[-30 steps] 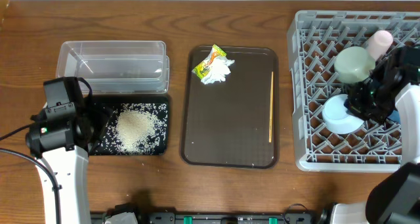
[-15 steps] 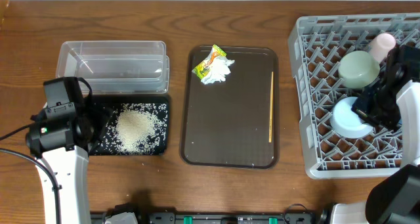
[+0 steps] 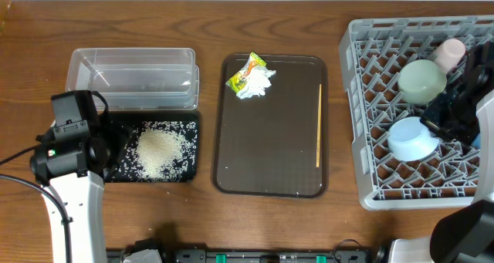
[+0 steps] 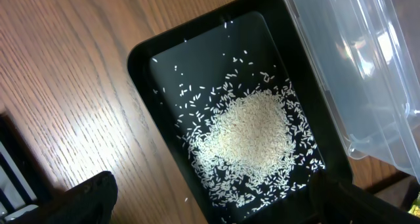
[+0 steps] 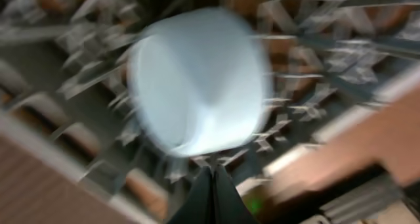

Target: Sort waste into correct bins and load items into the dishwasher rack

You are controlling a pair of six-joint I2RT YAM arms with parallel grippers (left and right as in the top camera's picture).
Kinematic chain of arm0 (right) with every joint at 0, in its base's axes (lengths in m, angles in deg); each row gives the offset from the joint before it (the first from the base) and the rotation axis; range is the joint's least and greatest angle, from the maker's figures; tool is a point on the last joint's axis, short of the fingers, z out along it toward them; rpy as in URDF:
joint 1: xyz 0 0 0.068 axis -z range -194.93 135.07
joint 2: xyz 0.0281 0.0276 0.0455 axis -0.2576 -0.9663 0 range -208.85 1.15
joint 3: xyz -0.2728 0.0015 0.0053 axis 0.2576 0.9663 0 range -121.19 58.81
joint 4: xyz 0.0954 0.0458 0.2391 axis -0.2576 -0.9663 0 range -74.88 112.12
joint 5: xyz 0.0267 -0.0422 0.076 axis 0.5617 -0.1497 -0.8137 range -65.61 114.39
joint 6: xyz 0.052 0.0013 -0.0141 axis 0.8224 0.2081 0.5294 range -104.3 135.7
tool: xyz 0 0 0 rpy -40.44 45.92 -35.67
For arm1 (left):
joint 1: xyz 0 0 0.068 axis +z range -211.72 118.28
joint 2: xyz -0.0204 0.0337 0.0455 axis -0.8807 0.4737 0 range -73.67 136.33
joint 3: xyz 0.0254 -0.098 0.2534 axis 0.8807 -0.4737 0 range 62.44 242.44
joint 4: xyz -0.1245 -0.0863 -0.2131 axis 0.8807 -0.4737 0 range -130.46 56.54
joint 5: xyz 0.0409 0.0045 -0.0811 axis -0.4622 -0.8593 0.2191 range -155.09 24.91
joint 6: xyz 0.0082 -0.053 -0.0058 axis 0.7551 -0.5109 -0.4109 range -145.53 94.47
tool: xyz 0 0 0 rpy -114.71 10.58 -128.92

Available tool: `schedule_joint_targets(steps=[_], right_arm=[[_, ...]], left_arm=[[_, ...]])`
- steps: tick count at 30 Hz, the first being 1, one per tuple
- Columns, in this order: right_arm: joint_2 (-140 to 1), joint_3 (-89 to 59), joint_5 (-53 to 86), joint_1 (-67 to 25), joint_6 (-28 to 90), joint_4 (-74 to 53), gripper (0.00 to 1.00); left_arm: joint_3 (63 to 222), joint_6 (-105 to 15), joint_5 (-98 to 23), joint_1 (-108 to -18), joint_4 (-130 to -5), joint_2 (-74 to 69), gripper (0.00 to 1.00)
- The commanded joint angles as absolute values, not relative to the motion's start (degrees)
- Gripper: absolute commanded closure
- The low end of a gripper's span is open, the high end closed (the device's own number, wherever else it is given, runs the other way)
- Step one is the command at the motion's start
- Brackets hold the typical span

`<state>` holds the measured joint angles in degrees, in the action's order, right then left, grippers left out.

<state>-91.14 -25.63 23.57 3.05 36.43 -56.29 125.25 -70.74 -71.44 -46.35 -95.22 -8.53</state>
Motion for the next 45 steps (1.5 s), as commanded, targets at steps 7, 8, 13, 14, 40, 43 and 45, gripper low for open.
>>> schedule_joint_targets(steps=[7, 8, 13, 14, 40, 43, 45], right_arm=[[-89.61, -26.75, -3.01, -7.35, 16.72, -53.32, 0.52], [-89.57, -26.75, -2.99, -9.89, 16.82, -51.76, 0.33], [-90.10, -26.66, 3.81, -19.42, 23.49, -45.69, 0.18], [-90.53, -26.64, 7.03, -21.65, 25.33, -44.68, 0.18], [-116.96, -26.57, 22.89, -36.01, 39.29, -34.10, 0.44], [-117.31, -26.53, 23.11, -36.01, 39.29, -33.69, 0.44], [-117.37, -26.53, 23.16, -36.01, 39.29, -33.51, 0.43]], left_arm=[[126.19, -71.28, -71.92, -46.04, -95.56, -8.40, 0.04], [126.21, -71.28, -71.92, -46.04, -95.56, -8.40, 0.04], [126.19, -71.28, -71.92, -46.04, -95.56, -8.40, 0.04], [126.21, -71.28, -71.92, -46.04, -95.56, -8.40, 0.04], [126.21, -71.28, -71.92, -46.04, -95.56, -8.40, 0.04], [126.21, -71.28, -71.92, -46.04, -95.56, -8.40, 0.04], [126.21, -71.28, -71.92, -46.04, -95.56, -8.40, 0.04]])
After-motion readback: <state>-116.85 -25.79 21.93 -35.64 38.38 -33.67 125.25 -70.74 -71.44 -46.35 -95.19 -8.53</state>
